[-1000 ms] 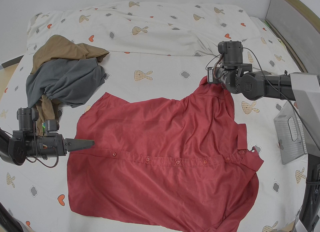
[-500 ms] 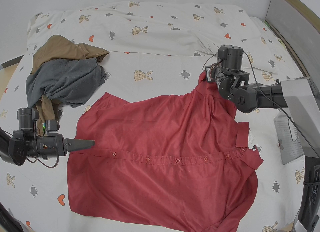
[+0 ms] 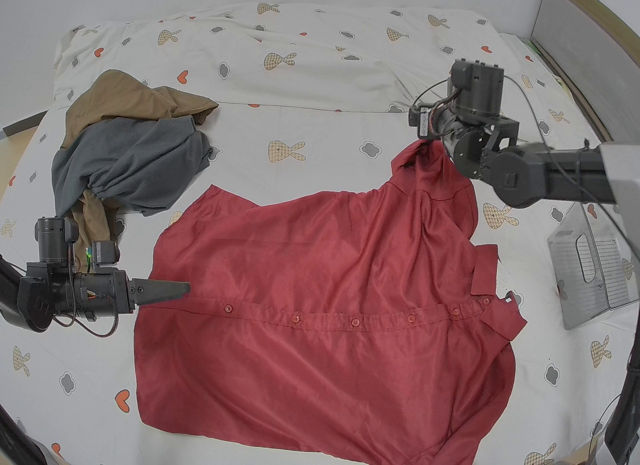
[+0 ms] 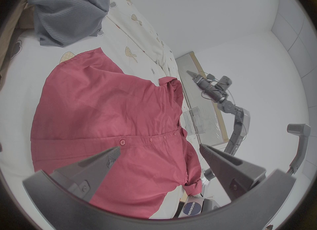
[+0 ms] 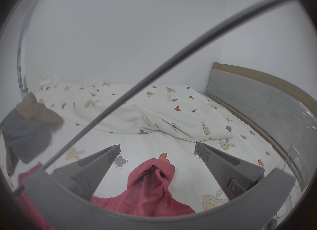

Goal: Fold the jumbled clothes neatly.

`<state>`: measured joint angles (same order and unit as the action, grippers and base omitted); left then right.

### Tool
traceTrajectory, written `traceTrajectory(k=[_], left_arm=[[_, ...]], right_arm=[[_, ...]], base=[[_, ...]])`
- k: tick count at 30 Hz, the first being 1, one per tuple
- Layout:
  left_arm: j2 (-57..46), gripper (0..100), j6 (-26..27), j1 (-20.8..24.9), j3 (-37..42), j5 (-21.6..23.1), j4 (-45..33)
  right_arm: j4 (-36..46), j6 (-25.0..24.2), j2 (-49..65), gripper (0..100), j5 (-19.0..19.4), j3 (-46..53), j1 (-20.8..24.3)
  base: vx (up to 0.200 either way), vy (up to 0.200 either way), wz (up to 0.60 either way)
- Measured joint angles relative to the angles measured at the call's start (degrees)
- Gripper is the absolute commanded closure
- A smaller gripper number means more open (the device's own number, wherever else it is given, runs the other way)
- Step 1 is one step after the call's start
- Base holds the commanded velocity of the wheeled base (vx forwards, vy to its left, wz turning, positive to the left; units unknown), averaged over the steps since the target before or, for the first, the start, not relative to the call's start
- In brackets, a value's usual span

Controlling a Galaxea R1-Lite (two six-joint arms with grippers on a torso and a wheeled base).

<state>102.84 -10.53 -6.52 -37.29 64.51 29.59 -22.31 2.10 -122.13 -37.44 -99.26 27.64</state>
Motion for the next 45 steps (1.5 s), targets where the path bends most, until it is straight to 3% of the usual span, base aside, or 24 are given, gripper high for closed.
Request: traceTrajectory(k=[4, 7, 10, 19, 22, 25, 28, 33, 45], left_arm=[[-0.04, 0, 0.00, 0.24, 0.13, 0.00, 0.00], [-0.17, 0, 0.00, 0.40, 0.24, 0.00, 0.02], [-0.26, 0, 0.00, 0.51, 0.33, 0.00, 0.00], [-0.26, 0, 0.02, 0.66, 0.41, -0.04, 0.13], [0.28, 0, -0.02, 0.63, 0.11, -0.35, 0.71], [1.12, 0, -0.05, 0.60, -0.38, -2.13, 1.34], [2.06, 0, -0.09, 0.83, -1.01, -7.86, 1.83], [3.22, 0, -0.24, 2.10, -1.88, -16.02, 2.24], [6.75, 0, -0.71, 3.15, -3.50, -18.01, 2.76]], right_arm=[[8.79, -7.57, 6.19, 0, 3.63, 2.84, -0.02], [13.99, -12.30, 10.76, 0, 9.98, 5.79, -1.76], [17.25, -15.01, 13.73, 0, 19.81, 8.61, -4.85], [23.42, -18.79, 17.21, 0, 55.80, 16.48, -19.32], [25.10, -18.43, 16.84, 0, 65.66, 18.75, -23.84], [26.54, -17.75, 16.07, 0, 71.86, 20.76, -26.78], [27.59, -17.09, 14.76, 0, 73.92, 22.38, -28.51], [28.47, -15.73, 12.37, 0, 69.89, 23.49, -28.98], [28.66, -14.52, 8.53, 0, 66.17, 16.54, -24.99]], base=[[0.000, 0.000, 0.00], [0.000, 0.000, 0.00], [0.000, 0.000, 0.00], [0.000, 0.000, 0.00], [0.000, 0.000, 0.00], [0.000, 0.000, 0.00], [0.000, 0.000, 0.00], [0.000, 0.000, 0.00], [0.000, 0.000, 0.00]])
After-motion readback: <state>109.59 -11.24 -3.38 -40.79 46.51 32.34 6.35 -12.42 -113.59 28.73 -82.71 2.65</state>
